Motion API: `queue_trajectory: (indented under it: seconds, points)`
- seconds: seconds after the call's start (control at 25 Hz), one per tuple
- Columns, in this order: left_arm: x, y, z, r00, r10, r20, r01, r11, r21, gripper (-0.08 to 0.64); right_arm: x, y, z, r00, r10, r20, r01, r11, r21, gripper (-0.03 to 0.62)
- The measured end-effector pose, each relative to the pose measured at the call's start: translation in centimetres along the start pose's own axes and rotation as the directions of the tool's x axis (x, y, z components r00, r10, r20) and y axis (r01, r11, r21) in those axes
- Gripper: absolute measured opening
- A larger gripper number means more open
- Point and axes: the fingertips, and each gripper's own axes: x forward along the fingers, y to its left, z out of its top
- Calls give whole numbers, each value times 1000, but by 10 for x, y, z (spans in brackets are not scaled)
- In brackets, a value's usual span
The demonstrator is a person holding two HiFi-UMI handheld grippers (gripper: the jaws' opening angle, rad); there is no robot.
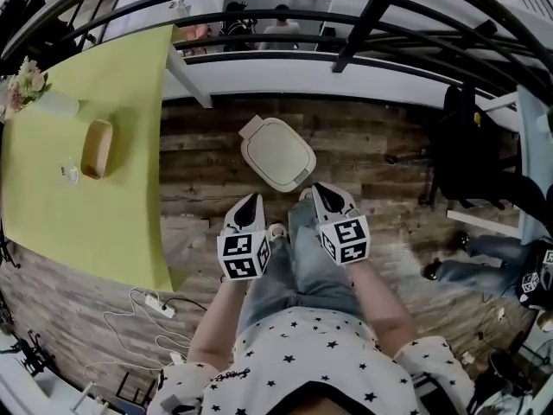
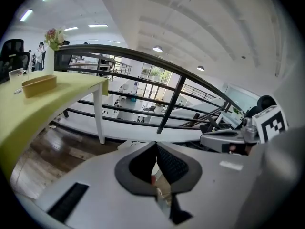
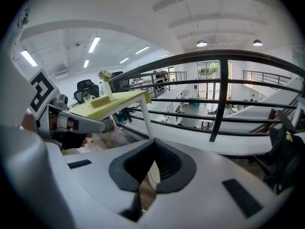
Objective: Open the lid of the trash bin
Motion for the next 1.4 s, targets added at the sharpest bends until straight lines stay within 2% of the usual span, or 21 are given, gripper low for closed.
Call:
queue_trajectory:
  seconds: [0.36,0.64,1.08,1.4]
  points:
    - [58,14,-21,999,30,-36,-30,1000,-3,11,65,-32,-71,993,23,-113,-24,1000,-11,-6]
    - [92,19,-53,996,31,-79,-34,999,-29,11,109,-47,-131,979,27,-203,-24,1000,19,-6]
    - [125,34,-91,991,41,-126,-49,997,-58,11,165,-71,-215,943,27,-331,-21,1000,23,-6]
    - [139,46,-119,987,55,-149,-68,994,-81,11,199,-76,-258,912,46,-408,-38,999,27,-6]
